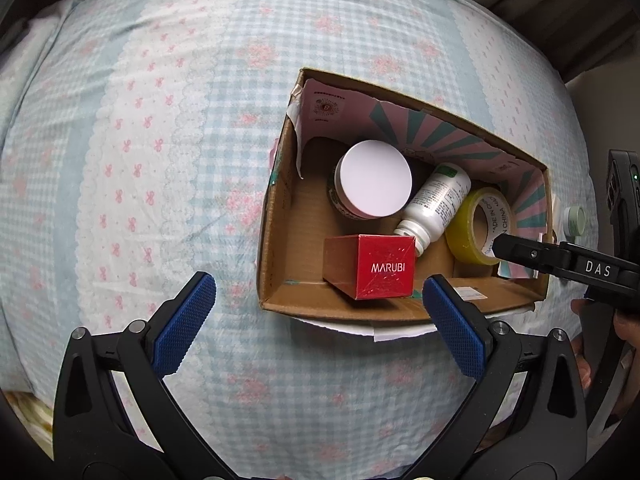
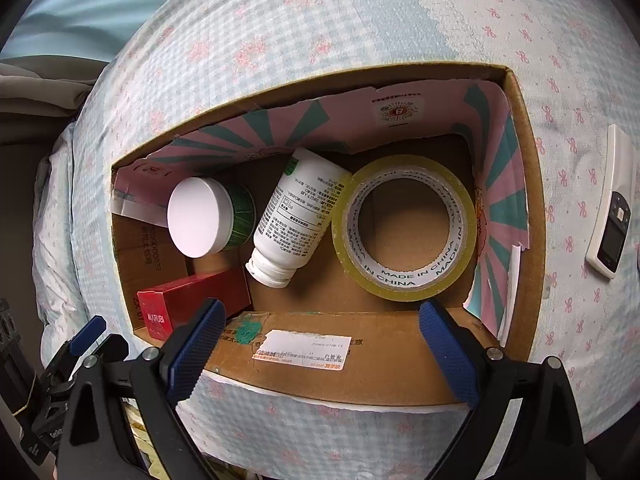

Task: Organize rigid objects
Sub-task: 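Lift both tools away from the box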

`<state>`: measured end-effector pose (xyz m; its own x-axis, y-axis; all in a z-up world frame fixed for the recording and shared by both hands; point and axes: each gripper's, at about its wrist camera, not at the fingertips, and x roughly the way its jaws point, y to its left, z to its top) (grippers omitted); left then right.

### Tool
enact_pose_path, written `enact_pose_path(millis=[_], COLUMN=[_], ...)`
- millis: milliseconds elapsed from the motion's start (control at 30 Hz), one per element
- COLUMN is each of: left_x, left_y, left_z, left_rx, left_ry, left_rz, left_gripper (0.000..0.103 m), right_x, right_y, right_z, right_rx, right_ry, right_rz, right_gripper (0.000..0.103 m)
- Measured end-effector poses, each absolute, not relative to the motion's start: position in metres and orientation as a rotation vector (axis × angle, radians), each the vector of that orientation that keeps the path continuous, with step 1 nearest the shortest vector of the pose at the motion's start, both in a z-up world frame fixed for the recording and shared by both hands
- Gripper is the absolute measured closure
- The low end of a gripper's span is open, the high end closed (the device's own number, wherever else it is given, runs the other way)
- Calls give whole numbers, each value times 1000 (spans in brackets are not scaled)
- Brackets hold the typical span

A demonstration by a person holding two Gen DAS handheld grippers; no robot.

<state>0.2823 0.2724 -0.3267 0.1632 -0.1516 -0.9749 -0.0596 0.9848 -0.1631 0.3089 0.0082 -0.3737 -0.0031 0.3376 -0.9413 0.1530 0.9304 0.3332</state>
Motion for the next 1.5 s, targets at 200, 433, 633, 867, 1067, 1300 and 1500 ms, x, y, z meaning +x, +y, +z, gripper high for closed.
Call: enact_pose_path(millis=[200, 433, 633, 867, 1067, 1300, 1500], left_x=[269, 243, 218, 199, 195, 191, 185], left_y=[272, 272, 259, 234, 187, 117, 42], left_z=[-297, -259, -223, -187, -170, -157, -155], left_rx=[-164, -139, -102, -100, -66, -31, -6], left_ry=[1372, 1325, 1252, 1158, 1126, 1100, 1109], left_rz=[-36, 3, 25, 4, -78, -162, -209], left_gripper=[0, 0, 0, 0, 0, 0, 0], right_x=[300, 278, 259, 222, 186, 152, 143], right_y=[11, 14, 12, -15, -73, -156, -219], right_z=[-342, -289, -238, -191, -165, -156, -160], right_rx=[330, 281, 170, 46, 75, 127, 121], right_ry=[1534, 1446, 1326, 1186, 1108, 1089, 1082], right_rz=[132, 129, 90, 40, -65, -165, -169], right_gripper=[6, 6, 6, 6, 6, 6, 6])
